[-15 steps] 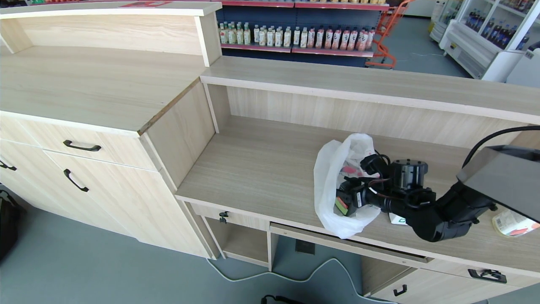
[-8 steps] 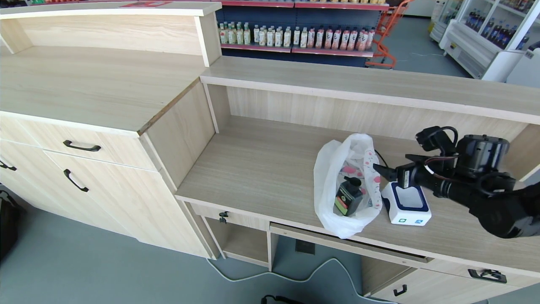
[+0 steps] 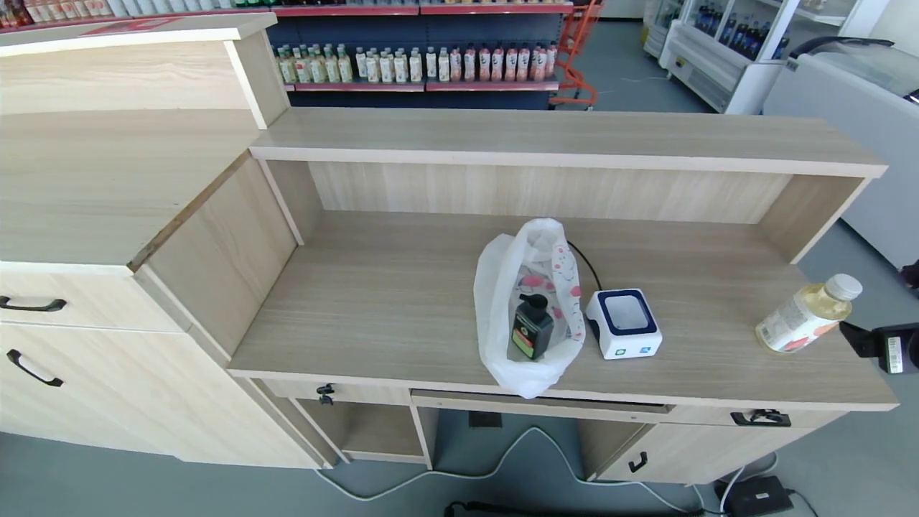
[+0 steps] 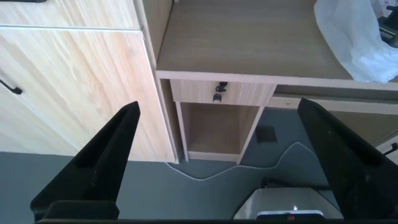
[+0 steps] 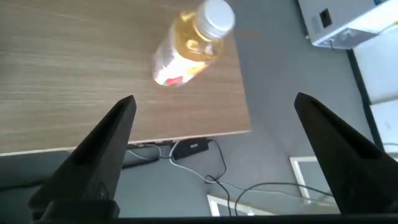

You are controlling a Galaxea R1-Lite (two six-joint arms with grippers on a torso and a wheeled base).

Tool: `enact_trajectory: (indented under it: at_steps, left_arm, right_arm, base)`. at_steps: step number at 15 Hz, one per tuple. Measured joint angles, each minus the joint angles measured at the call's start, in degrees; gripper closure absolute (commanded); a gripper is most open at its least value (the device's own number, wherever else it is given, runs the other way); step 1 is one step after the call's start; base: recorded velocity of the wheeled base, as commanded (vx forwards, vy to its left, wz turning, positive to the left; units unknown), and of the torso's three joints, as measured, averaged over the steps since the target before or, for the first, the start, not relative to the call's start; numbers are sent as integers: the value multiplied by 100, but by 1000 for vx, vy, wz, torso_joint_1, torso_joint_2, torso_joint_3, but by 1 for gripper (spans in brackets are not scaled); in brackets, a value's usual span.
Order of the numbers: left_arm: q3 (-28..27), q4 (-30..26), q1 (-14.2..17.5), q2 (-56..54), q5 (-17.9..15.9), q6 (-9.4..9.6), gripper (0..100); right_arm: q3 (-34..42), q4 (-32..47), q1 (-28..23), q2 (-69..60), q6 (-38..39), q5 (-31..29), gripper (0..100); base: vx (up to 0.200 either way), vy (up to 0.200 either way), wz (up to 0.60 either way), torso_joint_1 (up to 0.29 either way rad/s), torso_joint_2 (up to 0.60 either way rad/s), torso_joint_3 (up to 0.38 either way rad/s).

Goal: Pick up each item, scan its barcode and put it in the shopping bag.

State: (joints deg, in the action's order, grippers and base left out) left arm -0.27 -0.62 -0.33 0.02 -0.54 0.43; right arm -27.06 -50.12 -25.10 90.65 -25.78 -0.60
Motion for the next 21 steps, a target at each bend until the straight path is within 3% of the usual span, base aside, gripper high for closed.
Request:
enact_trajectory:
  at_steps: [3, 7, 9, 16, 21]
  left_arm:
    - [0, 2, 0, 0, 0, 1, 0]
    - [0, 0, 0, 0, 0, 0, 0]
    - [2, 0, -2, 0, 0, -2, 0]
    - [2, 2, 0, 0, 0, -2, 0]
    - [2, 2, -2, 0, 2, 0, 0]
  right_arm:
    - [-99, -150, -701, 350, 134, 216, 0]
    - [-345, -972, -941, 1412, 567, 1052, 0]
    - [-612, -1379, -872, 1936, 646, 1460, 0]
    - [-1246, -2214, -286, 2972, 1371, 1576, 0]
    - [-1263, -2330, -182, 3248, 657, 1348, 0]
  base:
    - [0, 0, 0, 0, 0, 0]
    - [0, 0, 0, 0, 0, 0]
    - [0, 0, 0, 0, 0, 0]
    - [0, 0, 0, 0, 0, 0]
    - [0, 0, 0, 0, 0, 0]
